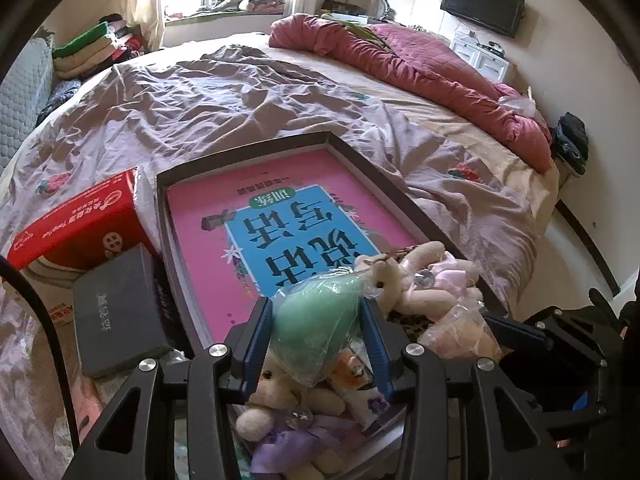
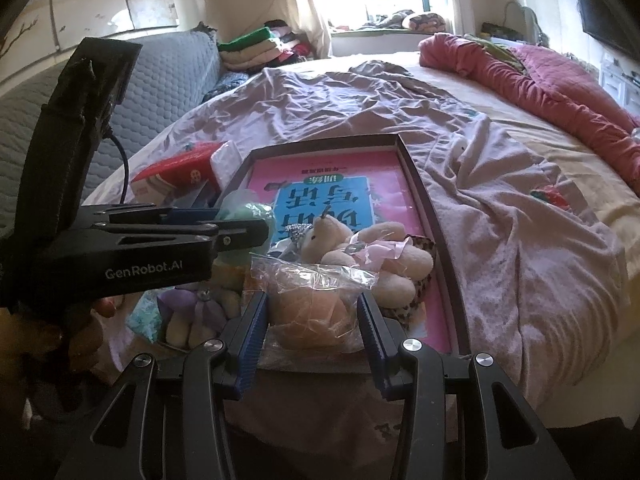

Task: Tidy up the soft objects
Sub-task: 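Lower the green ball over the pink tray with the left tool while the right tool lowers the bun bag, then lower the green ball into the tray with the left tool while the right tool lowers the bun bag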

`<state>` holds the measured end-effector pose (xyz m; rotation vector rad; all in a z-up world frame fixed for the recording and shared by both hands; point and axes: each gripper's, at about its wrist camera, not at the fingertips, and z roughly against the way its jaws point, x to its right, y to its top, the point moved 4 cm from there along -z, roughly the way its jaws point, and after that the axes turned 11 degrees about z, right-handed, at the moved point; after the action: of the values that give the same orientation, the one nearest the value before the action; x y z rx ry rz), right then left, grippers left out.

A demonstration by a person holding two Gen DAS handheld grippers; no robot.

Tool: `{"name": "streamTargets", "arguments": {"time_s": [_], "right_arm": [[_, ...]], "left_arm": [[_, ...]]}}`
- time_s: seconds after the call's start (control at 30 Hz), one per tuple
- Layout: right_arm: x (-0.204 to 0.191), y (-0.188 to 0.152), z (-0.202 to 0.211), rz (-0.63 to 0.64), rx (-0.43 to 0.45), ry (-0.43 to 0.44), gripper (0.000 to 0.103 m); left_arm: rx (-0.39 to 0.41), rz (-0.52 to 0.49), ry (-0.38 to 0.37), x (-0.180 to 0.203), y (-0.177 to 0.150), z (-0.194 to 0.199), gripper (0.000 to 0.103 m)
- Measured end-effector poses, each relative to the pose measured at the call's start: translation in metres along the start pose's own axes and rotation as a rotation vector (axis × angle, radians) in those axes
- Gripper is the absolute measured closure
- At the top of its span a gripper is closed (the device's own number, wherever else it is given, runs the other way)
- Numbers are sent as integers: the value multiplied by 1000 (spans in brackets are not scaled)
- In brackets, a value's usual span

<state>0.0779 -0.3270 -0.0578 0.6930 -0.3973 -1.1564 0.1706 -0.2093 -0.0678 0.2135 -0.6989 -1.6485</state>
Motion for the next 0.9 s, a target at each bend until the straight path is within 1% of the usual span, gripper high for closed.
{"name": "streamTargets", "arguments": {"time_s": [0.2, 0.33, 0.47, 0.6, 0.8, 0.9], "right_arm": [[-1, 3, -4, 10, 4, -20, 56], [4, 6, -9, 9, 6, -40, 56], [6, 7, -15, 4, 0, -41, 56], [7, 9, -22, 5, -1, -40, 56], [9, 9, -28, -4, 0, -44, 56], [12, 11, -31, -11, -4, -47, 56]], "left_arm": [[20, 4, 16, -7, 6, 0, 58], [27, 27, 27, -16, 12, -2, 58], [20, 39, 18, -17, 14, -8, 58], [11, 32, 47, -19, 15, -17, 58], [4, 21, 66, -20, 15, -28, 58], [-2, 23, 64, -20, 14, -32, 58]]}}
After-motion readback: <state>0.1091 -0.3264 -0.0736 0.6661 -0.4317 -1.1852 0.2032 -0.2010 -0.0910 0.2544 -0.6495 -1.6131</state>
